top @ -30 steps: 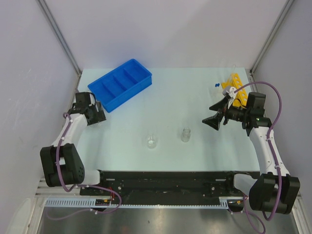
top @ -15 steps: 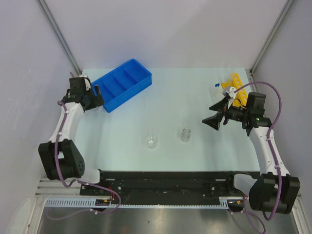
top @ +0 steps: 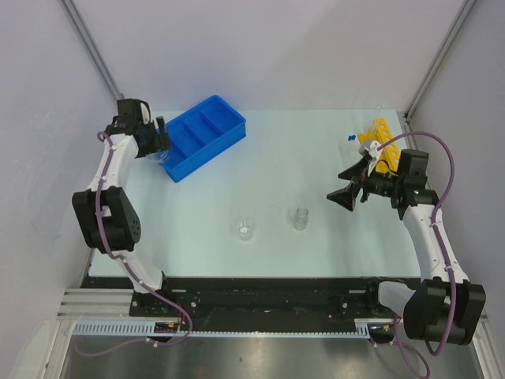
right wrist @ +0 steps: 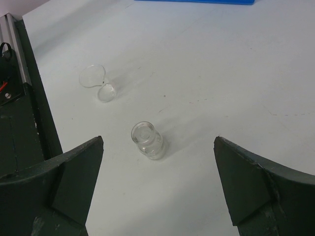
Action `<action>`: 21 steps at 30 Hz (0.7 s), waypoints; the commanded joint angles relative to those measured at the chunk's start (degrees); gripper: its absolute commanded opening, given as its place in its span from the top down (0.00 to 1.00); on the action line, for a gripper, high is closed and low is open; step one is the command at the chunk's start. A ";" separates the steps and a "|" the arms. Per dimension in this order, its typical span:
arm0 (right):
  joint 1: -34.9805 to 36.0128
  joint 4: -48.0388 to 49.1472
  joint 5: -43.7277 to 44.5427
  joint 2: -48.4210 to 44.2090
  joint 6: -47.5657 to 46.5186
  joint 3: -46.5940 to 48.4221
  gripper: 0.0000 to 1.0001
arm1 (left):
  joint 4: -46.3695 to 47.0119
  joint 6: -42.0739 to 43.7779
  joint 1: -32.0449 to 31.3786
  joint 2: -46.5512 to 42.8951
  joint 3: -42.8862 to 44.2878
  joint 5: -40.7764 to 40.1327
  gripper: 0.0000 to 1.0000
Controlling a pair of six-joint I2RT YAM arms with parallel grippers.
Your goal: Organize the chemistry lab equipment
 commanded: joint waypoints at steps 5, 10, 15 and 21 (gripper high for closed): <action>0.40 0.24 0.48 0.79 -1.27 0.28 0.00 | -3.77 6.79 -0.96 8.68 12.30 2.50 0.71; 0.66 0.16 0.65 1.22 -1.45 0.28 0.00 | -4.82 8.38 -1.58 11.94 16.34 2.59 0.70; 0.66 0.07 0.92 1.23 -1.71 0.28 0.00 | -6.59 11.10 -1.67 15.89 19.51 2.06 0.70; 0.66 -0.11 0.92 1.31 -1.89 0.28 0.00 | -6.59 13.74 -1.67 18.80 21.62 2.50 0.68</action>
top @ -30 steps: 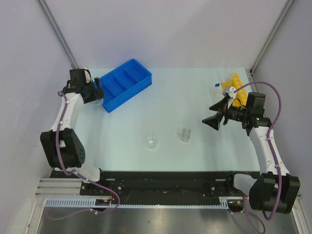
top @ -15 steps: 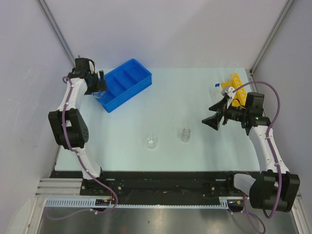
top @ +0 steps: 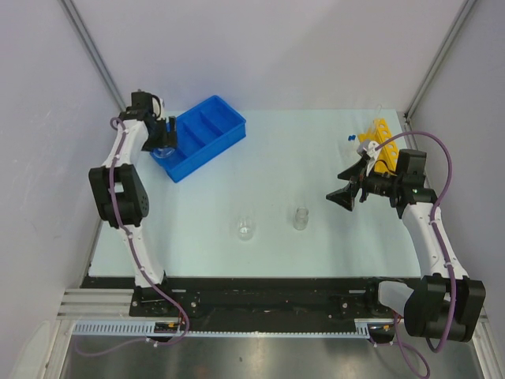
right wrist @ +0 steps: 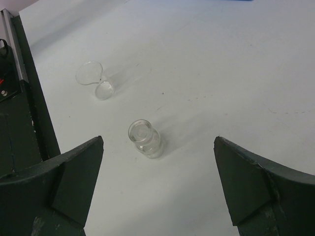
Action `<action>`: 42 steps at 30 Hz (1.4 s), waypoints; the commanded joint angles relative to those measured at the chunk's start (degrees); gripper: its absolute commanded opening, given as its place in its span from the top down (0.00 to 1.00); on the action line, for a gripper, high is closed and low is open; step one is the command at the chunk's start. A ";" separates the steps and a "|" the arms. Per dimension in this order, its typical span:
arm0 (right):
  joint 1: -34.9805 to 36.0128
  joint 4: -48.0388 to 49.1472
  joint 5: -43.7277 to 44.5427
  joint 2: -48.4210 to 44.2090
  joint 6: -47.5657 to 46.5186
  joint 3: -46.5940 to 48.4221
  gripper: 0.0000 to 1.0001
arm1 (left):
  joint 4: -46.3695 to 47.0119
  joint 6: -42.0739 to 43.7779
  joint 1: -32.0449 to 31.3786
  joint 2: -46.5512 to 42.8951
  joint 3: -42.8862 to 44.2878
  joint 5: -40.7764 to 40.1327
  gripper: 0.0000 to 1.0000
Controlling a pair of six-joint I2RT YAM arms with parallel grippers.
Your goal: Organize the chemistry lab equipment
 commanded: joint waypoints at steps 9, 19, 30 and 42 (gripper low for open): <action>-0.06 -0.13 0.50 -0.04 -1.08 0.28 0.00 | -0.93 8.38 -0.27 5.40 8.79 1.87 0.66; 0.02 -0.13 0.50 -0.22 -1.17 0.28 0.00 | -0.23 11.72 -0.35 7.95 8.18 3.27 0.62; -0.06 -0.13 0.77 -0.39 -1.26 0.28 0.00 | -0.84 11.63 -1.41 10.76 9.23 -0.06 0.42; -0.24 -0.13 1.03 -0.39 -1.35 0.19 0.00 | -2.34 12.33 -1.59 11.82 12.92 0.54 0.32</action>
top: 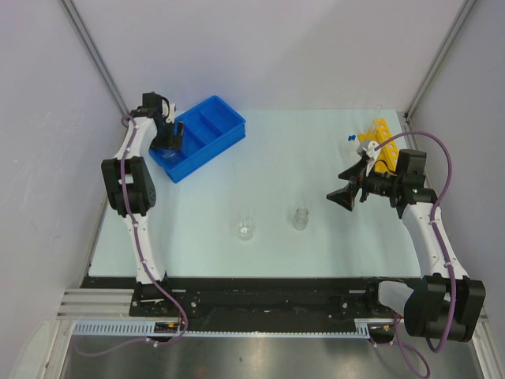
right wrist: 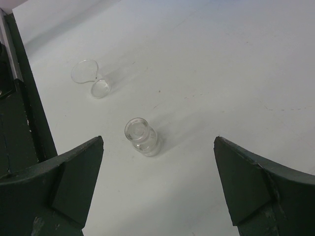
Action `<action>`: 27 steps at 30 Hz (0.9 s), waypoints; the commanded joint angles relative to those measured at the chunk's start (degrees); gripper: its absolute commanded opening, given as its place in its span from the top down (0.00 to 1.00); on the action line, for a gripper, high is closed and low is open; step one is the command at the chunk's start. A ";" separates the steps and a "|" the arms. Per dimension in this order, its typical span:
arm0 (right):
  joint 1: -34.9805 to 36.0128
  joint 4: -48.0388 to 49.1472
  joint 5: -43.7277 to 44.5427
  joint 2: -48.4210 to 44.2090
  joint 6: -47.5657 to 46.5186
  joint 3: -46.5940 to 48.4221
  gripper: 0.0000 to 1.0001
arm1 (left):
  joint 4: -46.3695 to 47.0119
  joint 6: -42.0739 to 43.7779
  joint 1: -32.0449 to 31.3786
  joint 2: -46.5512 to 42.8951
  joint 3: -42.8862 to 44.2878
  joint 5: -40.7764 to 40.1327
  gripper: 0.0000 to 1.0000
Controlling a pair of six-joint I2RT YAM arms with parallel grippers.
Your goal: Organize the chemistry lab equipment
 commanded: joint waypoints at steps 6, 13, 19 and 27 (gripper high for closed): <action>-0.74 0.20 -0.26 -0.48 -0.78 0.19 0.00 | 0.24 8.02 -0.10 1.35 2.32 8.42 0.32; -1.10 0.37 -0.88 -0.39 -0.34 0.19 0.00 | -1.08 10.75 -0.36 1.62 2.58 8.78 0.00; -1.01 0.46 -0.88 -0.39 -0.34 0.28 0.00 | 2.17 10.40 -0.80 -1.01 0.04 5.88 0.00; -1.10 0.37 -0.70 -0.39 -0.34 0.28 0.00 | 5.78 9.35 -0.71 -5.94 -2.25 6.14 0.00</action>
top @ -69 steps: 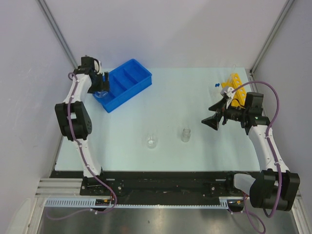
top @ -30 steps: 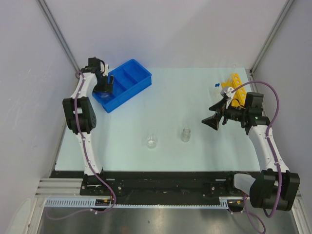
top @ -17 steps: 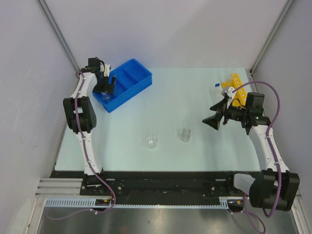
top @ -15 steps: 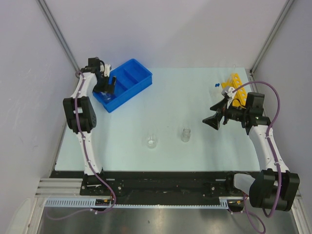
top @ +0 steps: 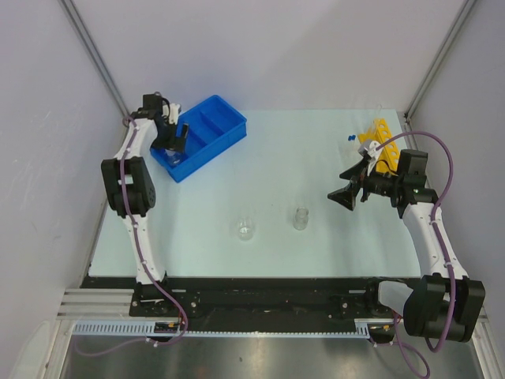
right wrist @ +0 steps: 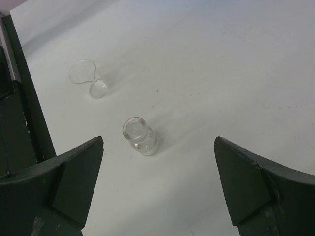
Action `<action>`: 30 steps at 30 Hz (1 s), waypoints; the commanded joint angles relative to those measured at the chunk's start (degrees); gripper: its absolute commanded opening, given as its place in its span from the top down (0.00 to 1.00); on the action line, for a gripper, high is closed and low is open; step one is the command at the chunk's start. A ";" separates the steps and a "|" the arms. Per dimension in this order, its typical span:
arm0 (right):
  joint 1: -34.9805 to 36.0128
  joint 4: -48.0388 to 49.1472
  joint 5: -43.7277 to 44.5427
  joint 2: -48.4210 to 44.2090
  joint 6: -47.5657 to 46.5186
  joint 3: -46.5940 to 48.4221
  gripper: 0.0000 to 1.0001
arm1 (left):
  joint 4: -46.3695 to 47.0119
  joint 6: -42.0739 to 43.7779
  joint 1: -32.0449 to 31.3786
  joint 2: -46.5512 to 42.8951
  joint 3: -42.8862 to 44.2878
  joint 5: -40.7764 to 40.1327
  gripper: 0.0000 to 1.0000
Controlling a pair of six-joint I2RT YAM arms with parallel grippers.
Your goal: Organize the chemistry lab equipment
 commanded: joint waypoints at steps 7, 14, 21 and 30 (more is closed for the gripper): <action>-0.46 0.40 -0.59 -0.39 -0.45 0.28 0.00 | 6.33 1.10 -0.56 -10.23 -3.97 4.49 0.00; -0.55 0.31 -0.68 -0.74 -0.62 0.28 0.00 | 16.16 -4.25 -0.12 -22.43 -12.92 4.32 0.00; -1.16 -0.66 -1.73 -1.09 -1.85 0.28 0.00 | 36.64 -14.00 1.81 -46.31 -36.73 3.18 0.00; -5.03 -4.61 -6.91 -2.15 -7.56 0.19 0.00 | 45.28 -21.56 4.10 -69.91 -61.35 11.95 0.00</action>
